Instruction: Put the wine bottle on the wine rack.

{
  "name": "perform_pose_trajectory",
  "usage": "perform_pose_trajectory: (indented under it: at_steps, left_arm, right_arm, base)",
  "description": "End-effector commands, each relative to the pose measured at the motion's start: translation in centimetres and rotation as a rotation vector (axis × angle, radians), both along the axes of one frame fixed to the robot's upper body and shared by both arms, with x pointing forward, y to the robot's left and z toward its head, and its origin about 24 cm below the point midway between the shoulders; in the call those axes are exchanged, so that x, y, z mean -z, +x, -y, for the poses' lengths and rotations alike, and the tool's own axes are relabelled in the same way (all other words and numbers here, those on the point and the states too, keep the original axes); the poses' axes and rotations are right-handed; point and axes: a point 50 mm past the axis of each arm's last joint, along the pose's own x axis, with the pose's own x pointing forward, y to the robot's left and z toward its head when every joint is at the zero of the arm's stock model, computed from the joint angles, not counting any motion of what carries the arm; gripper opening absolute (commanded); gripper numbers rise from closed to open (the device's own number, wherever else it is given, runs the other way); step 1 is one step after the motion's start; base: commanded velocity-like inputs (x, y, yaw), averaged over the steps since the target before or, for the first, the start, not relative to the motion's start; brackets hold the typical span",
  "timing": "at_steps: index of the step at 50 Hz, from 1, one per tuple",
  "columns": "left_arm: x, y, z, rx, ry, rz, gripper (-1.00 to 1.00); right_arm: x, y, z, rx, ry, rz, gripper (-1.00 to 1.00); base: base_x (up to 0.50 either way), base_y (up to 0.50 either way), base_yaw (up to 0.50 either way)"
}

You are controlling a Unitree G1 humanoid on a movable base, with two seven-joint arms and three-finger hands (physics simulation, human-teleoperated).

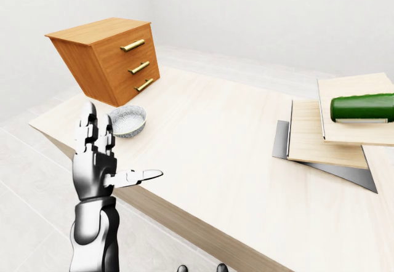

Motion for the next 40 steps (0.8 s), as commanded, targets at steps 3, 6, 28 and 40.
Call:
perform_pose_trajectory:
  at_steps: [3, 6, 28, 40]
  left_arm:
    - [0.3, 0.2, 0.0, 0.003, -0.002, -0.013, 1.00]
    - [0.3, 0.2, 0.0, 0.002, -0.003, -0.015, 1.00]
    - [0.2, 0.0, -0.1, 0.001, -0.004, -0.006, 1.00]
    - [0.1, -0.1, 0.0, 0.003, -0.002, -0.003, 1.00]
  right_arm:
    - [0.3, -0.3, 0.2, 0.002, -0.007, -0.010, 1.00]
    - [0.5, -0.4, 0.2, 0.002, -0.009, -0.020, 1.00]
    - [2.6, -1.8, 0.8, -0.016, -0.028, -0.067, 1.00]
    - [3.8, -2.3, 0.8, -0.035, -0.038, -0.101, 1.00]
  base:
    - [0.00, 0.00, 0.00]
    - [0.00, 0.00, 0.00]
    - [0.00, 0.00, 0.00]
    - [0.00, 0.00, 0.00]
